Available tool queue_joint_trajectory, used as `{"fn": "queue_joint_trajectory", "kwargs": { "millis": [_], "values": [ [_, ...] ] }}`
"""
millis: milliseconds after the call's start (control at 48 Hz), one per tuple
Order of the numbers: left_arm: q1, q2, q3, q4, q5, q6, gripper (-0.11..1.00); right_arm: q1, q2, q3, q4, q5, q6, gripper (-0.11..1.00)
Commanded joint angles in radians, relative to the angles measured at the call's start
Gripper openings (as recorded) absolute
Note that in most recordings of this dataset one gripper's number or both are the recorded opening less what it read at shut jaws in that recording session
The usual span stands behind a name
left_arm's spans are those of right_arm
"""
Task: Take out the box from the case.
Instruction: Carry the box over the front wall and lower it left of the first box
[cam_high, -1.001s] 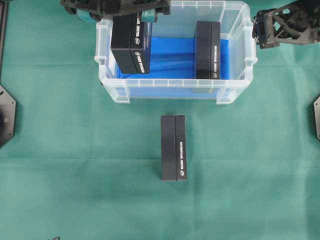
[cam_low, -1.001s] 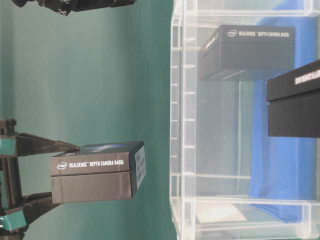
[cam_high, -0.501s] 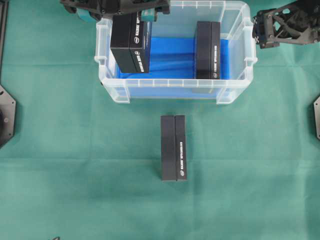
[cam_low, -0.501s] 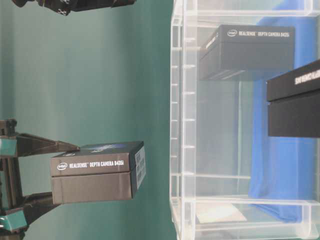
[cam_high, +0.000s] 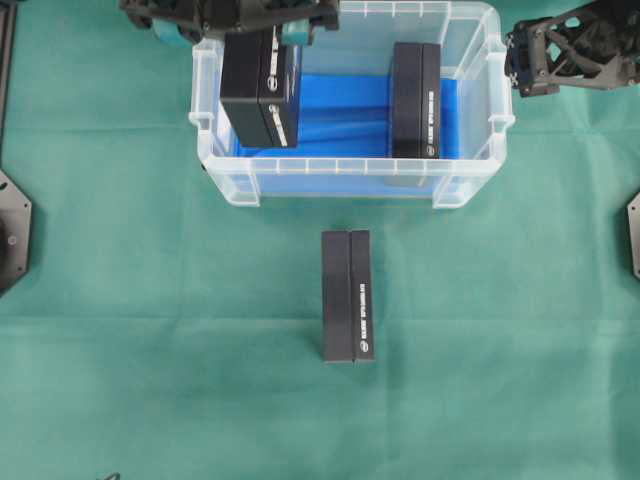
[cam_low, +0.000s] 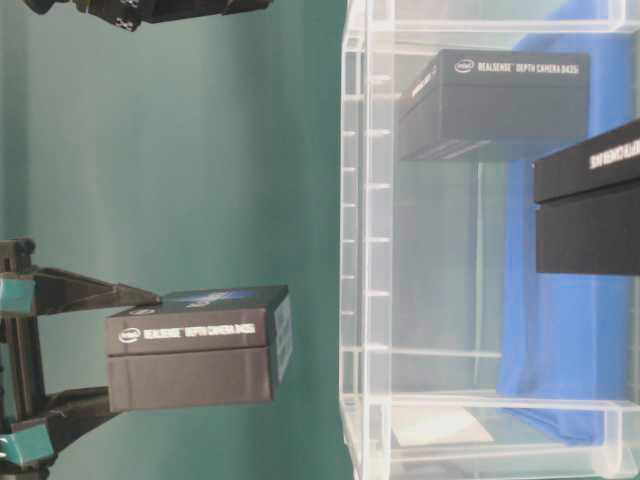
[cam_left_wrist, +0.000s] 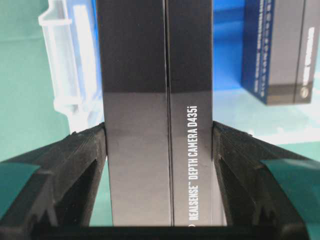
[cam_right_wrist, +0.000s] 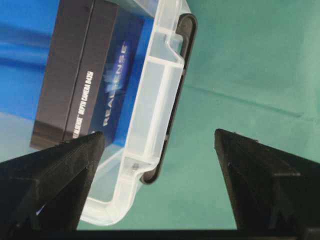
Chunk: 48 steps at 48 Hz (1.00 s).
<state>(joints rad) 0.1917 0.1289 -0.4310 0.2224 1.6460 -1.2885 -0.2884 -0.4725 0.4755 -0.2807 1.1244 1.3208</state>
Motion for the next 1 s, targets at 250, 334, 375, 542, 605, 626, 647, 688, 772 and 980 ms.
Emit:
{"fn": "queue_joint_trajectory", "kwargs": {
  "millis": [250, 334, 375, 542, 605, 626, 647, 688, 772, 980],
  "values": [
    [-0.103, -0.051, 0.018, 0.008, 0.002, -0.086, 0.60, 0.002, -0.008, -0.017, -0.009, -0.003, -0.005, 0.91],
    [-0.129, -0.054, 0.026, 0.008, 0.002, -0.110, 0.60, 0.002, -0.008, -0.017, -0.009, -0.002, -0.005, 0.91],
    [-0.144, -0.054, 0.031, 0.008, 0.002, -0.123, 0.60, 0.002, -0.008, -0.015, -0.009, -0.003, -0.006, 0.91],
    [-0.204, -0.060, 0.046, 0.008, 0.006, -0.179, 0.60, 0.005, -0.008, -0.017, -0.009, -0.003, -0.018, 0.91],
    [-0.224, -0.061, 0.051, 0.008, 0.015, -0.204, 0.60, 0.005, -0.008, -0.017, -0.009, -0.002, -0.023, 0.91],
    [-0.230, -0.061, 0.052, 0.008, 0.018, -0.212, 0.60, 0.005, -0.008, -0.015, -0.008, -0.002, -0.023, 0.91],
    [-0.236, -0.061, 0.051, 0.008, 0.021, -0.218, 0.60, 0.005, -0.008, -0.017, -0.009, -0.002, -0.023, 0.91],
    [-0.252, -0.061, 0.051, 0.008, 0.031, -0.232, 0.60, 0.005, -0.008, -0.017, -0.009, -0.002, -0.023, 0.91],
    [-0.281, -0.064, 0.051, 0.008, 0.052, -0.264, 0.60, 0.005, -0.008, -0.015, -0.009, -0.002, -0.025, 0.91],
    [-0.342, -0.067, 0.048, 0.009, 0.080, -0.337, 0.60, 0.005, -0.008, -0.017, -0.009, -0.002, -0.026, 0.91]
  ]
}}
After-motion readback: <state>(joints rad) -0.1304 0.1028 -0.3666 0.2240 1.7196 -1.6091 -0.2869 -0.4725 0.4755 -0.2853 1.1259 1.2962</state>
